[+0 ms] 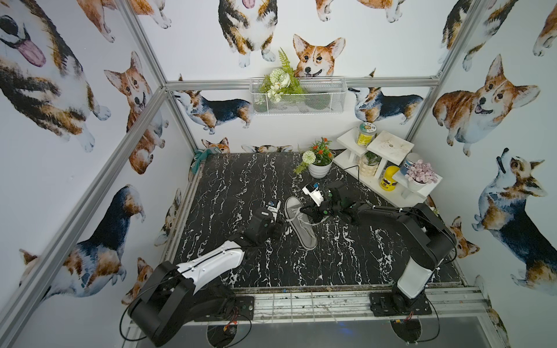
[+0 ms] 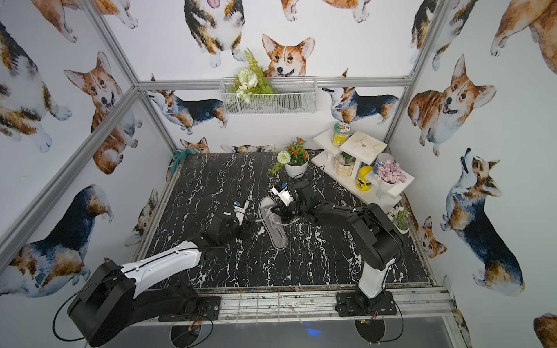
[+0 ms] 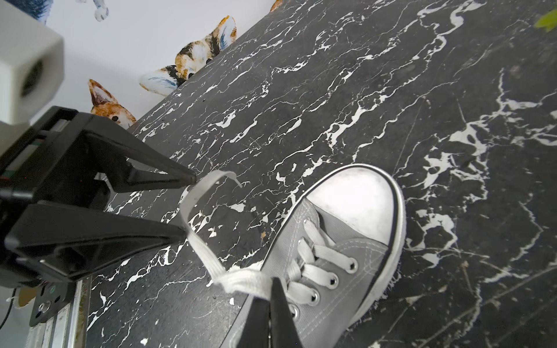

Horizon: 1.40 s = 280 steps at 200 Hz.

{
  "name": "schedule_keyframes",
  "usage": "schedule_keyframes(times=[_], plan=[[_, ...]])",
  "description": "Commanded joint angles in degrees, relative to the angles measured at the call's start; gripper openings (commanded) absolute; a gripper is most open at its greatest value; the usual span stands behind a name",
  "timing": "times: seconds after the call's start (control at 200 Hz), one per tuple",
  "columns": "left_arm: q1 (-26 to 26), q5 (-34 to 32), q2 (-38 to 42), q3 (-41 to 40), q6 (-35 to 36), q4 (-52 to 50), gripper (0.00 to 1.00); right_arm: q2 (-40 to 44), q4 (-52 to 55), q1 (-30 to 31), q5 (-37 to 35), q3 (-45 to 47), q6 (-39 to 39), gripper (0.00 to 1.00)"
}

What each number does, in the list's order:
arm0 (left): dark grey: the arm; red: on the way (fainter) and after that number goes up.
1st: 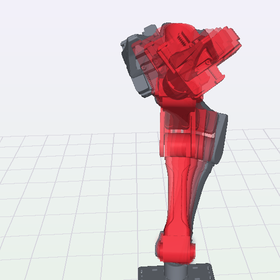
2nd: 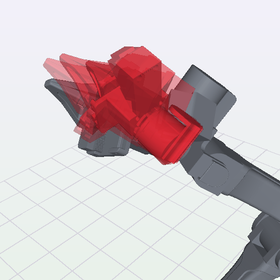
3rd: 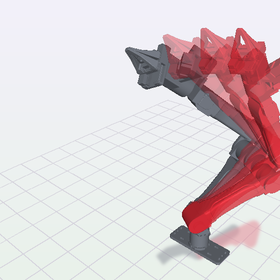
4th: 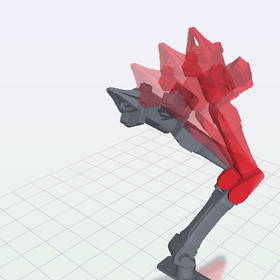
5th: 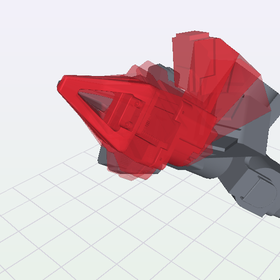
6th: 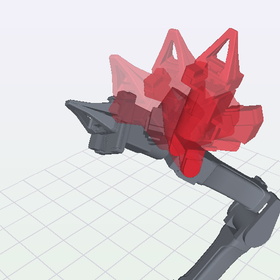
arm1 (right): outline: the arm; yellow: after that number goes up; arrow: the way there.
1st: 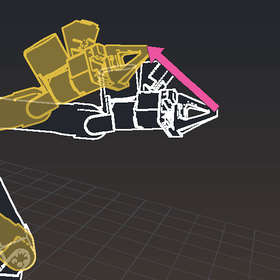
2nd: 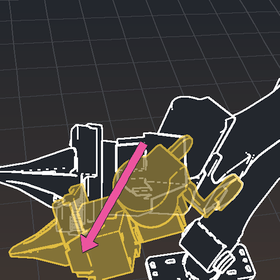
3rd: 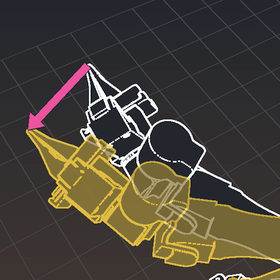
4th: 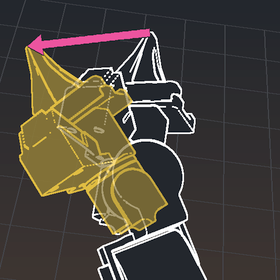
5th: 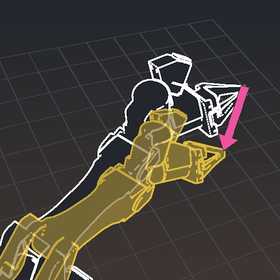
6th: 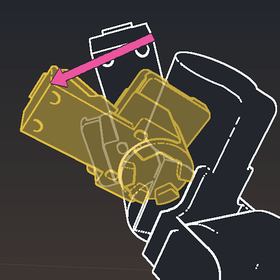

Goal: Tie the shoes
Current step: Wrap the shoelace around the shoelace.

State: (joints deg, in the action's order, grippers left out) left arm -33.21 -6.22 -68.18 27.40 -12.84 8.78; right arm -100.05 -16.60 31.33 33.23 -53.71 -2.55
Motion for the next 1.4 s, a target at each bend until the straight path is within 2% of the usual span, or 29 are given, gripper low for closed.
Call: schedule_keyframes(times=[0.0,0.17,0.34,0.455,0.591,0.681,0.811,0.951,1.086,1.186,1.396], plan=[[-0.01,-6.61,3.04,-1.95,-6.14,-1.35,0.53,-0.41,0.2,0.03,0.98,-0.69,-0.69,0.0],[0.08,-11.28,8.66,-4.85,-13.61,-4.49,0.54,-0.93,-0.01,0.05,0.87,-1.13,-1.17,0.0],[0.51,-14.47,14.42,-6.78,-15.66,-6.03,0.69,-0.82,-0.52,0.05,0.96,-0.96,-1.67,0.0],[0.52,-10.53,17.61,-7.66,-12.74,-2.6,0.71,-0.72,-0.62,0.05,1.39,-0.82,-1.87,0.0],[0.52,0.89,18.83,-10.8,-5.31,9.66,0.71,-0.38,-0.28,0.07,1.57,-0.86,-2.01,0.0],[0.52,5.73,15.68,-9.8,-0.76,13.11,0.71,-0.1,-0.12,0.07,1.75,-0.78,-2.5,0.0],[0.56,10.47,6.81,-4.81,5.35,12.13,0.72,0.12,0.18,0.05,1.94,-0.62,-2.91,0.0],[0.71,15.82,-5.14,3.41,8.87,7.49,0.7,0.29,0.17,0.05,2.01,-0.56,-3.37,0.0],[0.95,20.78,-11.95,6.9,10.33,9.5,0.69,0.29,0.17,0.05,2.19,-0.74,-3.47,0.0],[1.13,22.29,-15.11,8.66,11.21,10.05,0.61,0.06,0.12,0.11,2.62,-0.92,-3.57,0.0],[1.4,23.66,-18.62,10.55,11.35,11.24,0.35,-0.32,-0.14,0.05,2.98,-0.87,-3.61,0.0]])
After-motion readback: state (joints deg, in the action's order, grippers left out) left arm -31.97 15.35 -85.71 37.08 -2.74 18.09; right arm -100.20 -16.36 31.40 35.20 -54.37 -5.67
